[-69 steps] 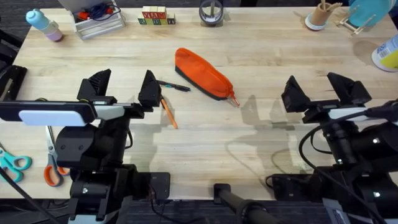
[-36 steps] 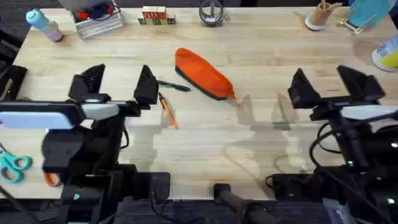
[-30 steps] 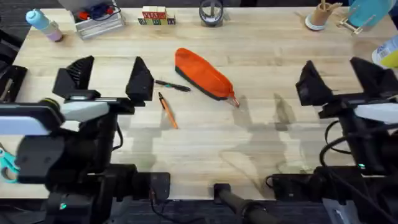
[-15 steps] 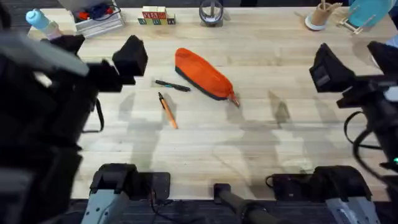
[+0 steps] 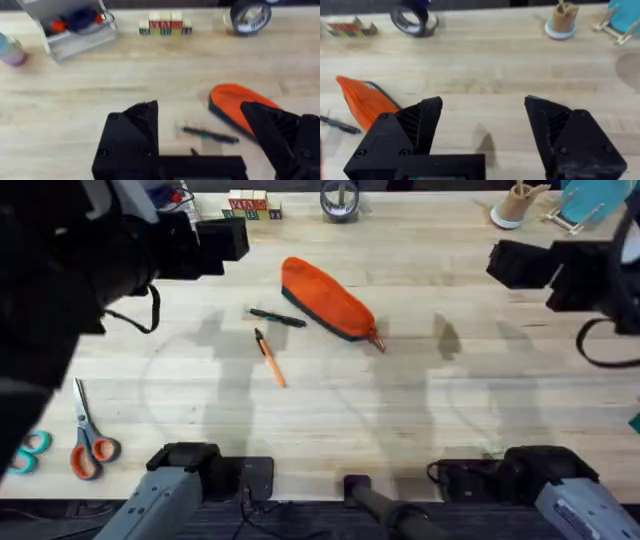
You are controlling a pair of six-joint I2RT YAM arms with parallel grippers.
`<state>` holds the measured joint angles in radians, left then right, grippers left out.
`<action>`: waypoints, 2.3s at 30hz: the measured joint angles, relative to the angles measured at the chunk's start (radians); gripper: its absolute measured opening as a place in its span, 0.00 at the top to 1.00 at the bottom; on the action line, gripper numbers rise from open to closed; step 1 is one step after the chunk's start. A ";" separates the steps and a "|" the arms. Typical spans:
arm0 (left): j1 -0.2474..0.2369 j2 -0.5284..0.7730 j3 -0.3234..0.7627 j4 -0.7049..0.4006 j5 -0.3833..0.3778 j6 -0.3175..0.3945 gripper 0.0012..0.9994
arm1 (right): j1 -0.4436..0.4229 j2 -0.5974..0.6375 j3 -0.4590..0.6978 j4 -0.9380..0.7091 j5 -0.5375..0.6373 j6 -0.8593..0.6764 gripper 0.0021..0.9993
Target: Unzip the bag, pick up the pens from the table one at a time and place them inside, then zip the bag closed.
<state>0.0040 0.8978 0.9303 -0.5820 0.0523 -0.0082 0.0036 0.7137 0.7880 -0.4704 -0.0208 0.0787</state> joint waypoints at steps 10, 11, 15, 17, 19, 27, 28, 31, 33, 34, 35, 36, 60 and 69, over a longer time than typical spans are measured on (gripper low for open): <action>0.000 0.221 0.214 -0.287 0.032 0.062 0.01 | 0.000 0.208 0.110 -0.061 -0.002 0.000 0.00; 0.000 0.237 0.227 -0.297 0.034 0.066 0.01 | 0.000 0.219 0.112 -0.061 -0.002 0.000 0.00; 0.000 0.307 0.251 -0.297 0.034 0.081 0.01 | 0.000 0.250 0.113 -0.061 -0.002 0.000 0.00; 0.000 0.318 0.251 -0.297 0.034 0.083 0.01 | 0.000 0.249 0.113 -0.058 -0.002 0.000 0.00; 0.000 0.322 0.251 -0.298 0.034 0.083 0.01 | 0.000 0.249 0.113 -0.058 -0.002 0.000 0.00; 0.000 0.323 0.251 -0.299 0.035 0.084 0.01 | 0.000 0.250 0.113 -0.057 -0.002 0.000 0.00; 0.000 0.323 0.251 -0.299 0.035 0.084 0.01 | 0.000 0.250 0.113 -0.058 -0.002 0.000 0.00; 0.000 0.322 0.251 -0.298 0.034 0.084 0.01 | 0.000 0.249 0.113 -0.058 -0.002 0.000 0.00; 0.000 0.322 0.251 -0.299 0.035 0.084 0.01 | 0.000 0.249 0.113 -0.058 -0.002 0.000 0.00; 0.000 0.323 0.251 -0.299 0.034 0.084 0.01 | 0.000 0.249 0.113 -0.058 -0.002 0.000 0.00; 0.000 0.323 0.251 -0.299 0.034 0.084 0.01 | 0.000 0.249 0.113 -0.058 -0.002 0.000 0.00; 0.000 0.322 0.251 -0.299 0.034 0.084 0.01 | 0.000 0.250 0.113 -0.059 -0.002 0.000 0.00; -0.024 0.323 0.318 -0.335 -0.002 -0.026 0.00 | 0.000 0.249 0.113 -0.062 -0.002 0.000 0.00; -0.073 0.348 0.471 -0.414 -0.058 -0.195 0.00 | 0.000 0.249 0.113 -0.061 -0.002 0.000 0.00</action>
<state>-0.0689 1.2458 1.4014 -0.9957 -0.0056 -0.2032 0.0036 0.9632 0.9009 -0.5316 -0.0229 0.0784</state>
